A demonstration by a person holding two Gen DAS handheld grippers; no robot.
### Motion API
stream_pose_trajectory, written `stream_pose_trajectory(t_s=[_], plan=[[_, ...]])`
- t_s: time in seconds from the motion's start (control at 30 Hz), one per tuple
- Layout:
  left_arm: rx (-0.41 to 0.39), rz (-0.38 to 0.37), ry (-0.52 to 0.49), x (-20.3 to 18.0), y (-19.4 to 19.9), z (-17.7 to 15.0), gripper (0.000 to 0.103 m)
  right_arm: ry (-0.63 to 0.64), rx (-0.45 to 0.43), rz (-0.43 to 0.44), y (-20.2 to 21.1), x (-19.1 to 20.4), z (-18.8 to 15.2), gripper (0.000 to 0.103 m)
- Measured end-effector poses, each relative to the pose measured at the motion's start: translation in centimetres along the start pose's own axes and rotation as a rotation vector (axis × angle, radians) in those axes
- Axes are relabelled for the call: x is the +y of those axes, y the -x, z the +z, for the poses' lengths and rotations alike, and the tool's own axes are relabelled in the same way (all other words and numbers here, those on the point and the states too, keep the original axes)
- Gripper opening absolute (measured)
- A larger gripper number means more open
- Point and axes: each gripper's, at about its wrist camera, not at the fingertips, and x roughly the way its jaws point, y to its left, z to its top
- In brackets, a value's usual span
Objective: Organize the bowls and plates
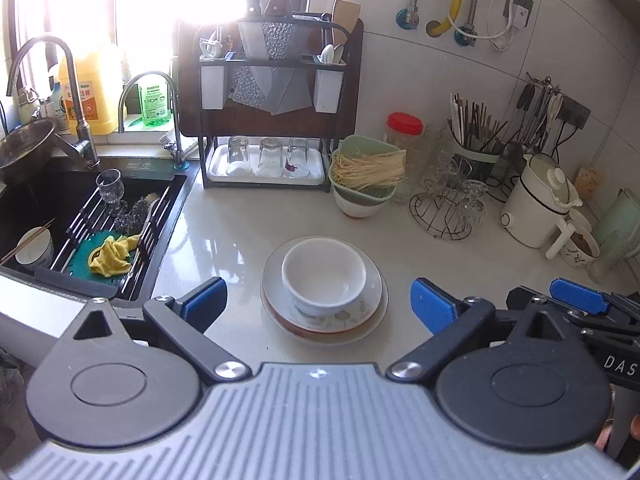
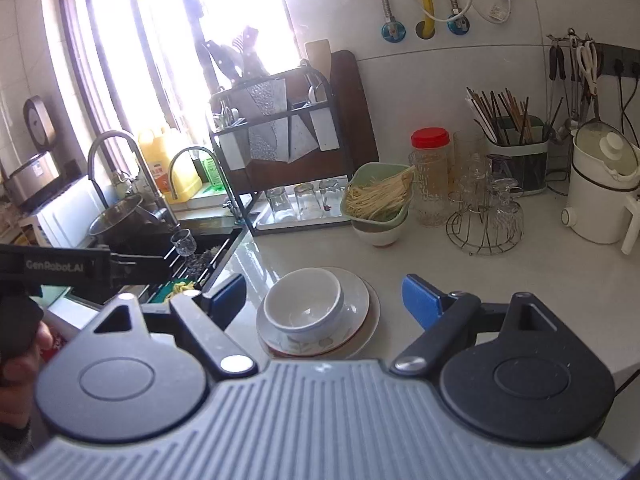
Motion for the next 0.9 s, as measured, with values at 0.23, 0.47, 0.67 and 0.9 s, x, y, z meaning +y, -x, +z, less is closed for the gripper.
stream_pose_trajectory(t_s=[0.23,0.47,0.67,0.9], plan=[[0.006,0.01,0.008,-1.5,1.5,-3.0,0.1,-0.023,-0.011,-0.027,2.1,-0.7,-2.0,0.087],[0.013,0.033,0.02,-2.0,2.5,-4.8,0.1,-0.026,-0.019,-0.066,3.4,-1.0,-3.3,0.087],[0.022,0.056,0.033,-2.1,3.1,-6.0,0.1,-0.032,-0.011,-0.055,4.0,-1.3,-4.2,0.088],[0.04,0.077,0.042,-2.1,3.6,-7.7,0.1,-0.046,0.0,-0.049,4.6,-1.5,-5.4,0.088]])
